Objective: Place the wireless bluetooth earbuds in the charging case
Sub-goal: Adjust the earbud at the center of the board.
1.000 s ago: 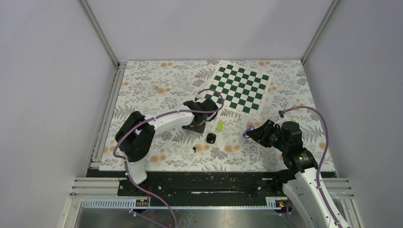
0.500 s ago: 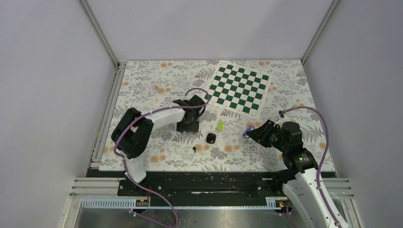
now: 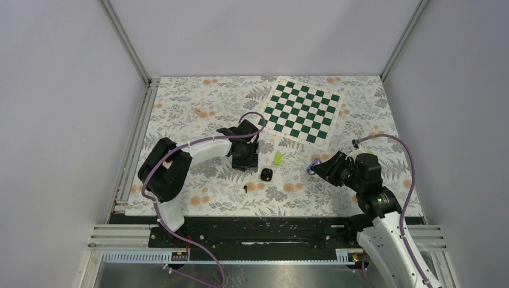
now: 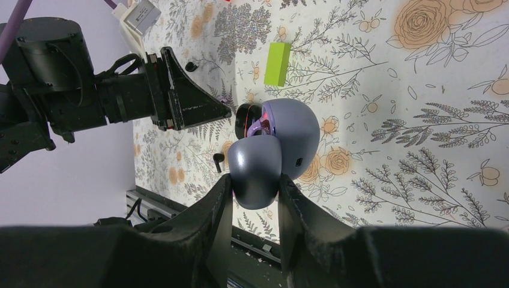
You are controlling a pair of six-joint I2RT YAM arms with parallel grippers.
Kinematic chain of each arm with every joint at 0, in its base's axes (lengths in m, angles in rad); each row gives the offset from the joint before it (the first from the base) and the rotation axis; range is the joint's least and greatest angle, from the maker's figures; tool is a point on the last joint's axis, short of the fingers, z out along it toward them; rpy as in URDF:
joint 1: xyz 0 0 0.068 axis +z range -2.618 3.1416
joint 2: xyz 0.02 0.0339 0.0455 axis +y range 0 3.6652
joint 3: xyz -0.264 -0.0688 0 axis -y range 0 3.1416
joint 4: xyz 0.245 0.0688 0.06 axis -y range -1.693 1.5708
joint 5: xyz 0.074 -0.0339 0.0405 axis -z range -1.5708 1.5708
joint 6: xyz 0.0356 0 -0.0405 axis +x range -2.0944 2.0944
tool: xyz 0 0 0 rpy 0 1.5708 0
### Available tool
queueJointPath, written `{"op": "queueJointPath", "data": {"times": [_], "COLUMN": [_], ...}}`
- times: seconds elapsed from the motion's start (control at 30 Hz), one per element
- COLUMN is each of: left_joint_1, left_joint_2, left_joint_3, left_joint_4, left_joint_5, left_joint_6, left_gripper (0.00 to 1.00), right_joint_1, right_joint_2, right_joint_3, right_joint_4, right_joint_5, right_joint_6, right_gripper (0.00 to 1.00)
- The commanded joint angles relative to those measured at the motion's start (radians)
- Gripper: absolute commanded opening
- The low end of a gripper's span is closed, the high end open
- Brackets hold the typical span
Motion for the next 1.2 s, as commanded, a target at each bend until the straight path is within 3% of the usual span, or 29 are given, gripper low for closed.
{"op": "queueJointPath", "data": {"times": [0.0, 0.3, 0.53, 0.83, 1.17], "left_joint_1": [-0.001, 0.022, 0.037, 0.047, -0.049], "left_joint_2": [-0.070, -0.125, -0.143, -0.113, -0.036], "left_joint_3": [-0.006, -0.043, -0.020, 0.001, 0.111], "left_joint_4": [0.013, 0.088, 0.020, 0.025, -0.117], "left_joint_5": [0.058, 0.215, 0.112, 0.141, -0.098], "left_joint_6": [-0.024, -0.107, -0.070, -0.004, 0.038], "left_gripper": [0.53, 0.53, 0.53, 0.45, 0.43], "right_joint_1": [-0.003, -0.003, -0.003, -0.003, -0.003], "right_joint_2": [0.002, -0.011, -0.018, -0.019, -0.013], "right_joint_3": [0.009, 0.011, 0.013, 0.019, 0.019], "right_joint_4": [0.035, 0.026, 0.022, 0.015, 0.017], "right_joint_5": [-0.011, -0.012, -0.013, -0.013, -0.014], "right_joint_6": [0.003, 0.004, 0.002, 0.004, 0.007], "right_gripper": [0.00, 0.00, 0.00, 0.00, 0.00]}}
